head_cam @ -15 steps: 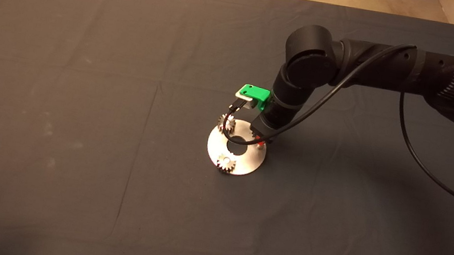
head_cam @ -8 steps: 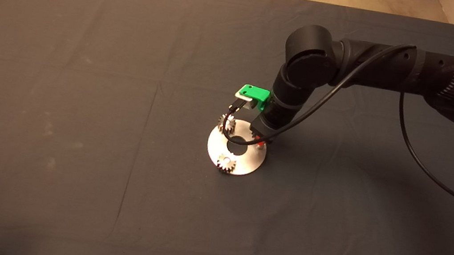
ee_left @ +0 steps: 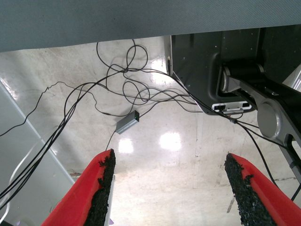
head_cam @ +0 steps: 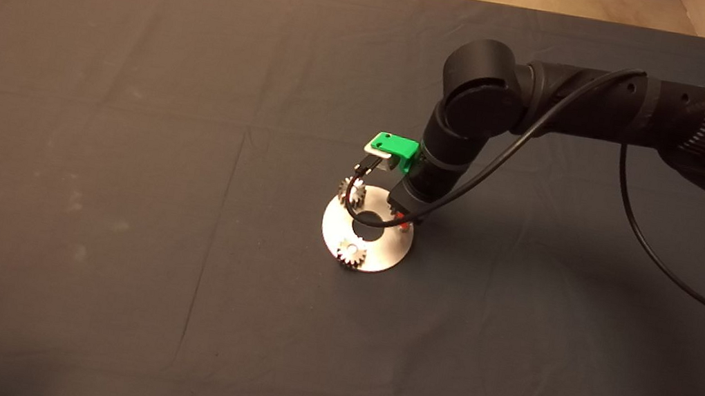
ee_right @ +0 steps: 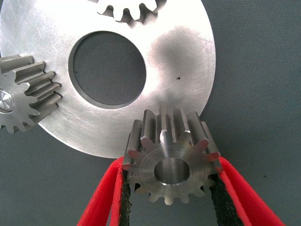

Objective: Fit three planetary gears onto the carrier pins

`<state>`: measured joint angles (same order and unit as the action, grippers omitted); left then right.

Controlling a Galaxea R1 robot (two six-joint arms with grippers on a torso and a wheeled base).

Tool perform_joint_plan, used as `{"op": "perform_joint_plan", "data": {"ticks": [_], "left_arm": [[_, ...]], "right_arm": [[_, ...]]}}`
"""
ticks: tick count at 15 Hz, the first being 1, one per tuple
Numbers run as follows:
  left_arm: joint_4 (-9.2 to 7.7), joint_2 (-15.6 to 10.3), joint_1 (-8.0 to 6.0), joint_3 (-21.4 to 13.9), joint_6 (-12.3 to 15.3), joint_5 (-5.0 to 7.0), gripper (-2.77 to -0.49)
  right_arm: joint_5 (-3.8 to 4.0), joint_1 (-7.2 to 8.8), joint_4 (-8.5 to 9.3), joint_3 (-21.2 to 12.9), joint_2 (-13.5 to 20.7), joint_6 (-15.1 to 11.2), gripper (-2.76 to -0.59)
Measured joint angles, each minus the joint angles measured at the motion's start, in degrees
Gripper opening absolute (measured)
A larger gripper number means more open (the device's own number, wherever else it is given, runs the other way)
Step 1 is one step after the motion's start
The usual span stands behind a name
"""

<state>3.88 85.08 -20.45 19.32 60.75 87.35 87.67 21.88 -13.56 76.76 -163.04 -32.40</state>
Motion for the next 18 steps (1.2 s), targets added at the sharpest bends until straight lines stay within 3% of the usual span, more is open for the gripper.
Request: {"op": "perform_joint_plan", "data": {"ticks": [18], "left_arm": [[0.0,0.0,-0.02,0.0,0.0,0.0,-1.65]], "right_arm": [[-0.05,-0.78,0.02,-0.3,0.5,0.0,-2.37]]}}
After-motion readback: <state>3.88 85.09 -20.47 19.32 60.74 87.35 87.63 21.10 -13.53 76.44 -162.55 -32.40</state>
